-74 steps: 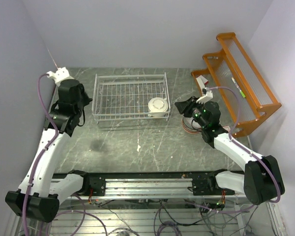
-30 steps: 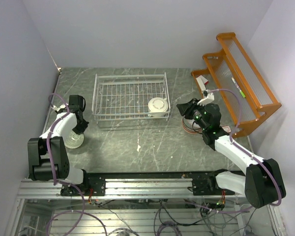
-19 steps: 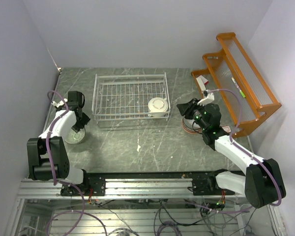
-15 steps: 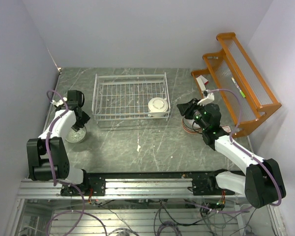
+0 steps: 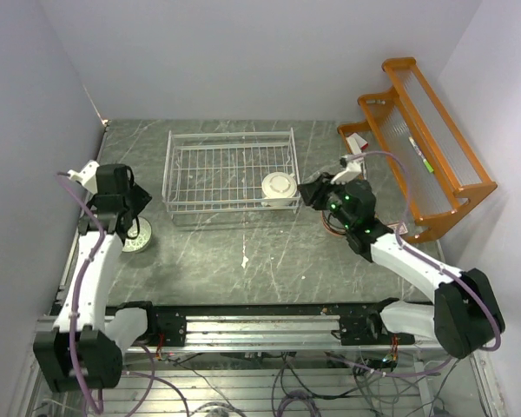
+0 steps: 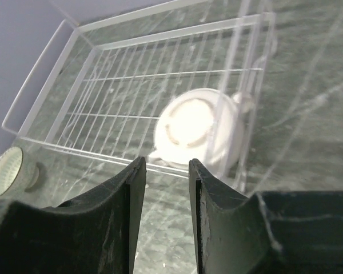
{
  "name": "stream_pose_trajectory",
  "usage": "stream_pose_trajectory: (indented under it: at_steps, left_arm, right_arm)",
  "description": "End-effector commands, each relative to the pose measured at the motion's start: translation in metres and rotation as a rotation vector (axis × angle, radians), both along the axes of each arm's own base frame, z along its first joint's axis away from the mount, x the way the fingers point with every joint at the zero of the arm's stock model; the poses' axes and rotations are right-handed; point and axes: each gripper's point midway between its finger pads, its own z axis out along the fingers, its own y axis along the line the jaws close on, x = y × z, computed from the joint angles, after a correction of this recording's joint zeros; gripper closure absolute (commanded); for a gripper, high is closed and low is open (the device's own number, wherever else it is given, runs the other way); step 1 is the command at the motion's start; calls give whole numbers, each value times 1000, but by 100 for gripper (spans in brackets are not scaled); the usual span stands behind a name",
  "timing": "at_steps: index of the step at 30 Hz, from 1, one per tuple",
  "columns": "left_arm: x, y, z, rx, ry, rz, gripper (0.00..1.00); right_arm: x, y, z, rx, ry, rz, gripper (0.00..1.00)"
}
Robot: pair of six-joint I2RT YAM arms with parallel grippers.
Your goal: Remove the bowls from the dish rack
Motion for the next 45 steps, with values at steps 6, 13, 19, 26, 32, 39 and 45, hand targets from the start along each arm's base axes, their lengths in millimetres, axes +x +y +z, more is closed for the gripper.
stream_pose_trajectory:
  at_steps: [6, 13, 19, 26, 32, 39, 45]
  left_arm:
    - [-3, -16, 41, 35, -206, -169, 34]
    - [-10, -15, 30, 37, -169, -166, 29]
    - [-8, -16, 27, 31, -154, -167, 18]
    - [-7, -19, 27, 27, -157, -193, 15]
    - [-6, -21, 26, 20, -160, -199, 15]
    - [-6, -24, 26, 12, -171, -213, 15]
    - [-5, -26, 26, 9, -171, -225, 15]
  right_arm:
    - [13, 70, 19, -247, -79, 10, 49]
    - [61, 88, 1, -440, 27, -51, 22]
    - [80, 96, -30, -541, 200, -77, 17]
    - [88, 84, -59, -597, 337, -152, 14]
    - [77, 68, -62, -543, 364, -191, 0]
    - [71, 67, -79, -503, 426, -150, 1]
    - [68, 75, -85, -500, 428, -98, 3]
